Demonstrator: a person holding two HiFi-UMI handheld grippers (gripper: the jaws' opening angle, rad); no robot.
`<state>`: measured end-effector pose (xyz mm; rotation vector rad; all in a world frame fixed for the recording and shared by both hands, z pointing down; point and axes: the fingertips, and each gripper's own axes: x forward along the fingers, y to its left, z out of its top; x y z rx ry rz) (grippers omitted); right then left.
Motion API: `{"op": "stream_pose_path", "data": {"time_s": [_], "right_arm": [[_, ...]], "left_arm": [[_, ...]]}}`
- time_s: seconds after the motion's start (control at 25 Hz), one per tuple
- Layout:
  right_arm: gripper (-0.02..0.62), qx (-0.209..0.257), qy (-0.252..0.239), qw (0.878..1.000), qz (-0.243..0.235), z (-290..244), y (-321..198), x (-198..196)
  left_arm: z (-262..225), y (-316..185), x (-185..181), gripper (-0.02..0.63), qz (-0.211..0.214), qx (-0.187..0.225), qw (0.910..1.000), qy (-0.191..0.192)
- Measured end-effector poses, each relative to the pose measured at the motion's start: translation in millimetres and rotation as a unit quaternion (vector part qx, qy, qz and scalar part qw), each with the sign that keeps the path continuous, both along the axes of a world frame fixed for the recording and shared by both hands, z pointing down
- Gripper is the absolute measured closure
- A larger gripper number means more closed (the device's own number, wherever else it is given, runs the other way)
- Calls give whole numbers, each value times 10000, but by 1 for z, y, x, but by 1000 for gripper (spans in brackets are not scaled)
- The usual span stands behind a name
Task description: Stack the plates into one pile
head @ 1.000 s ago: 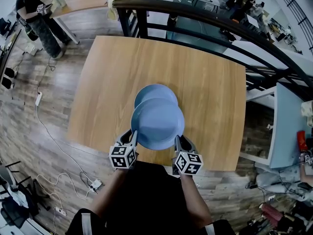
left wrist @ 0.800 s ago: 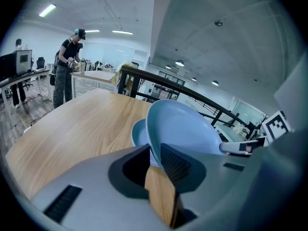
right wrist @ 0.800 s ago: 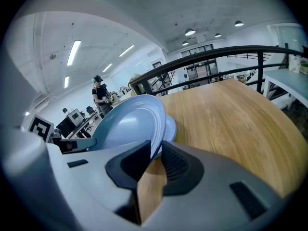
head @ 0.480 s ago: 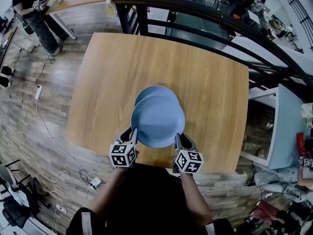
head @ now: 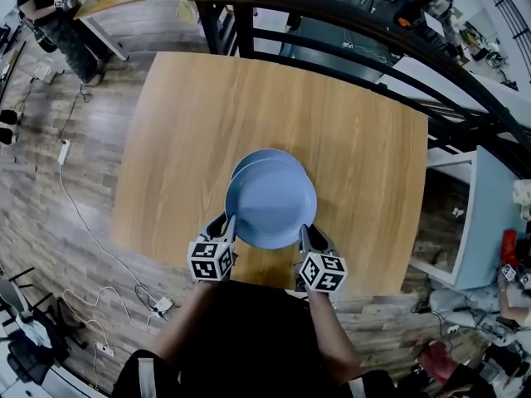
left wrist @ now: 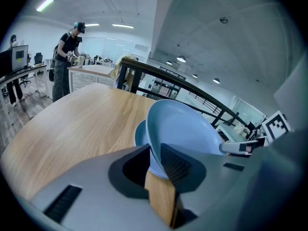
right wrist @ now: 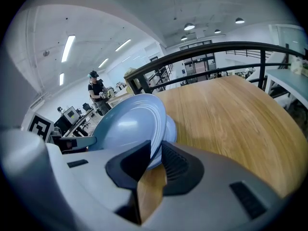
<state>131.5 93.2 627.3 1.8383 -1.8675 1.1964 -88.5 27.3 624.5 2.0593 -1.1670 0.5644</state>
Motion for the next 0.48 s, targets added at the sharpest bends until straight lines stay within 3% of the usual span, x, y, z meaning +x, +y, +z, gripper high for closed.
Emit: {"op": "stream_pose_path", "data": {"time_s": [0.48], "right_arm": [[511, -239, 26, 9997, 34, 19, -21, 1]], "left_arm": [[22, -23, 1, 526, 35, -208, 9998, -22]]}}
